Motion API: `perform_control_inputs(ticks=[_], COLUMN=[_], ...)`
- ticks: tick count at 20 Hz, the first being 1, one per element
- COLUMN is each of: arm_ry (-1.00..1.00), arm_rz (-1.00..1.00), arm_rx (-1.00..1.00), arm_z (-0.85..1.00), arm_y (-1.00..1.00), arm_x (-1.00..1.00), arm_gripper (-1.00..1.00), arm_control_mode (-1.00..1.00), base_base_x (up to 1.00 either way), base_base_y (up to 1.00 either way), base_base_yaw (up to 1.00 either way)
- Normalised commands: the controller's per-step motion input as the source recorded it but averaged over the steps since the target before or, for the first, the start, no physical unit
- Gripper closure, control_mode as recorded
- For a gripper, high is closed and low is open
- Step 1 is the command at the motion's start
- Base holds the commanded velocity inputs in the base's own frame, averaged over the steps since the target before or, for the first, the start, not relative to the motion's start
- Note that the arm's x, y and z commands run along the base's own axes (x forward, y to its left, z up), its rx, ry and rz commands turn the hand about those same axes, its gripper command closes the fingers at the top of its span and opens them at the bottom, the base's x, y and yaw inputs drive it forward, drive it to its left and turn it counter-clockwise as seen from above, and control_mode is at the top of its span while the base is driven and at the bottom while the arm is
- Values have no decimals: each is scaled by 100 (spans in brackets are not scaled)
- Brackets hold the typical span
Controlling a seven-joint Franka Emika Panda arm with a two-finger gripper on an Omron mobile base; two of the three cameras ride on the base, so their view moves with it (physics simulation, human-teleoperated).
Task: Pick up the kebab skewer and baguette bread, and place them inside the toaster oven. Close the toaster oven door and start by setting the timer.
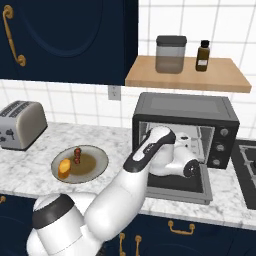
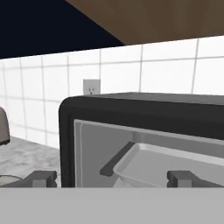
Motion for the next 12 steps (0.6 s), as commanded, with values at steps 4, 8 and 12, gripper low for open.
perform_control_inputs(ticks=[4, 8, 12], arm_ry=[-1, -4, 0], arm_rz=[-1, -1, -3], arm_rx=[3, 0, 0], arm_z=[-11, -10, -13], arm_y=[-11, 0, -1], arm_x=[33, 32, 43], arm_gripper=[-100, -100, -100], arm_control_mode=[-100, -100, -100], base_base_x=[0, 0, 0], base_base_y=[0, 0, 0], base_base_yaw=[0, 0, 0])
